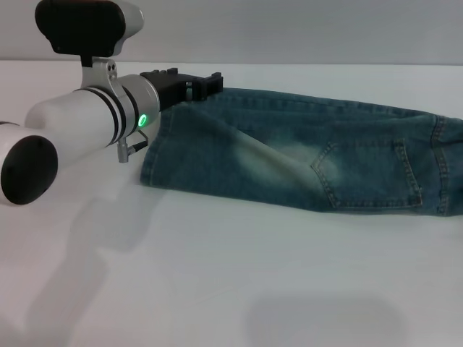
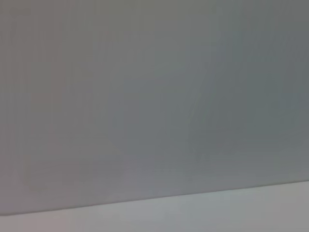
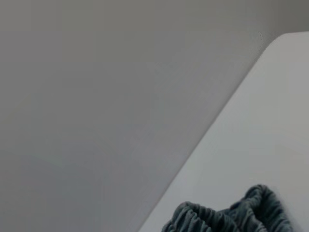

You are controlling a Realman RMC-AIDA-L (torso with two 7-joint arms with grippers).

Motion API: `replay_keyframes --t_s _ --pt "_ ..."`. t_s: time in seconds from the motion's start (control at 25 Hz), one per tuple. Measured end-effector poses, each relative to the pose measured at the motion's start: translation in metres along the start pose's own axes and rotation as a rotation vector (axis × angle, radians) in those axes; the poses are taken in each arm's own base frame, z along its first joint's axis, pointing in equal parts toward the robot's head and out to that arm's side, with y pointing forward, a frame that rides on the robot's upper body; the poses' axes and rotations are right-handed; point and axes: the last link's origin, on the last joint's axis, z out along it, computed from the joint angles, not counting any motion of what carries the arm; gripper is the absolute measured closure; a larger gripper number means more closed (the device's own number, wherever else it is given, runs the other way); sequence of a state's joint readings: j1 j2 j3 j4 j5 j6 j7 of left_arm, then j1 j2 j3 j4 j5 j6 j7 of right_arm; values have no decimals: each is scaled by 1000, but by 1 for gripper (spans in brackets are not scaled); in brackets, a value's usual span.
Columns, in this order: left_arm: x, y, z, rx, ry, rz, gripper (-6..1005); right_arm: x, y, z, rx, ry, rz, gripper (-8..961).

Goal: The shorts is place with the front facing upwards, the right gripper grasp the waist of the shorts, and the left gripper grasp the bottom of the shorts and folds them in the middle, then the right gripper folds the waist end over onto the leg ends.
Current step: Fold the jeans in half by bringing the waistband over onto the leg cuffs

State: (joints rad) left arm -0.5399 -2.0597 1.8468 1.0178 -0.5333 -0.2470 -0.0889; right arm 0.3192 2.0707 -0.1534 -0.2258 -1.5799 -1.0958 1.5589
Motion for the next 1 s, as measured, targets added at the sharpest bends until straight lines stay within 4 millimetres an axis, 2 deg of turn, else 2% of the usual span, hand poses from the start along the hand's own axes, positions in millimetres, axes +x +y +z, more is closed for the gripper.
replay_keyframes --t_s 0.12,0.36,0.56,0.76,1.0 --pt "0 1 0 -2 11 2 172 -1 5 -4 -51 -10 2 947" --pt "-6 3 2 -8 16 10 172 -13 27 -21 -245 -66 49 948" --pt "-9 5 2 -11 13 8 172 -24 47 -28 -395 -106 76 948" --pt "-13 9 3 -20 7 13 172 -35 63 -19 -464 -90 79 949" --pt "-16 19 4 -53 16 1 172 -38 77 -7 -506 -51 80 949"
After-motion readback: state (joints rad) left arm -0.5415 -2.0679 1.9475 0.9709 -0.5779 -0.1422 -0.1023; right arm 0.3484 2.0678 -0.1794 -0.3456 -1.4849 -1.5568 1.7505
